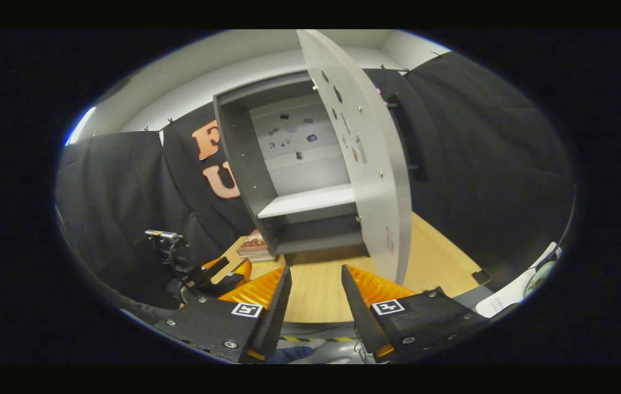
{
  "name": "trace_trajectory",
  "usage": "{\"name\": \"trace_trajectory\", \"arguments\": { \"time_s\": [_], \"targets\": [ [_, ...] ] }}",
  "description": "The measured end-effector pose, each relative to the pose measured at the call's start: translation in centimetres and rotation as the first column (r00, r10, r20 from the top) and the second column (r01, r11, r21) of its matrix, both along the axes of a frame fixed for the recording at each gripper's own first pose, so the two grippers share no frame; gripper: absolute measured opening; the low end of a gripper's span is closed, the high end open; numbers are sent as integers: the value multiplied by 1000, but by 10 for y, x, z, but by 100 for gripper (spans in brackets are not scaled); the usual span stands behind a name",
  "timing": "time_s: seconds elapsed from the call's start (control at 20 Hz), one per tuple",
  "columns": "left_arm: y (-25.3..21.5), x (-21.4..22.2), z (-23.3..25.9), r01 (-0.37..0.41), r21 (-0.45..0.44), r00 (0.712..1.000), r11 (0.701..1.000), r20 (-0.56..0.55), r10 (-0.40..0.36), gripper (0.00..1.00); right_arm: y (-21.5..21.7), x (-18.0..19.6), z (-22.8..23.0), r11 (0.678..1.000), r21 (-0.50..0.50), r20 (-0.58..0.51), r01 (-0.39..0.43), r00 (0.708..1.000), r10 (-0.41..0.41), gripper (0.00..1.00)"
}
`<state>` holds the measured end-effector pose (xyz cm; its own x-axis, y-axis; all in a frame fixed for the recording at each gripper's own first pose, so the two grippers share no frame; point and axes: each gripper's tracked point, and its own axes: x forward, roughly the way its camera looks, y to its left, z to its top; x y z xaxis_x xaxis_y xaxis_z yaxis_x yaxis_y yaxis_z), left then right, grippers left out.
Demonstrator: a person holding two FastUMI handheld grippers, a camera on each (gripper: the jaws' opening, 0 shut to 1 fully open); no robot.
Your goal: Open the cabinet door with the right hand, grasp the bottle in the cabinet with the left hand and place it on the coaster, then close the cabinet door with the right hand.
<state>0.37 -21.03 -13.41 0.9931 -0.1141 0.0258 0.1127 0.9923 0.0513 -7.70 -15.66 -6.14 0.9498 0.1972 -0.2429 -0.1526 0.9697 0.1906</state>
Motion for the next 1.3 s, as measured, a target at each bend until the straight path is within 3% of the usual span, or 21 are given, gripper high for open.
{"name": "trace_trajectory", "arguments": {
  "time_s": [0.25, 0.4, 0.45, 0.55, 0.85, 1.1, 1.15, 1.2, 1.25, 1.3],
  "targets": [
    [-13, -12, 75, 53, -27, 996, 998, 69, -51, 88, -69, 6, 60, 994, -30, 162, 101, 982, -95, 59],
    [-16, -19, 91, 56, -44, 997, 997, 63, -53, 88, -105, 17, 77, 988, -48, 210, 144, 969, -131, 59],
    [-17, -20, 92, 57, -48, 997, 997, 53, -54, 88, -115, 22, 77, 986, -61, 215, 154, 967, -138, 64],
    [-20, -21, 91, 58, -39, 998, 998, 36, -56, 88, -130, 33, 74, 985, -70, 206, 157, 968, -140, 58],
    [-15, -21, 90, 33, -24, 999, 999, 7, -32, 88, -135, 73, 62, 992, -65, 184, 106, 979, -92, 59],
    [4, -28, 94, -15, 13, 1000, 1000, 5, 15, 88, -122, 79, 58, 997, -42, 189, 65, 980, -56, 58],
    [9, -30, 92, -23, 10, 1000, 1000, 2, 23, 88, -120, 78, 57, 997, -41, 190, 65, 980, -56, 67],
    [12, -31, 91, -26, 5, 1000, 1000, -4, 26, 88, -115, 77, 58, 997, -48, 198, 66, 979, -55, 58],
    [15, -31, 89, -27, -1, 1000, 1000, -9, 27, 88, -109, 76, 59, 996, -64, 203, 66, 978, -51, 67],
    [17, -30, 89, -24, -7, 1000, 1000, -11, 24, 88, -100, 75, 58, 995, -79, 208, 65, 977, -48, 65]
  ]
}}
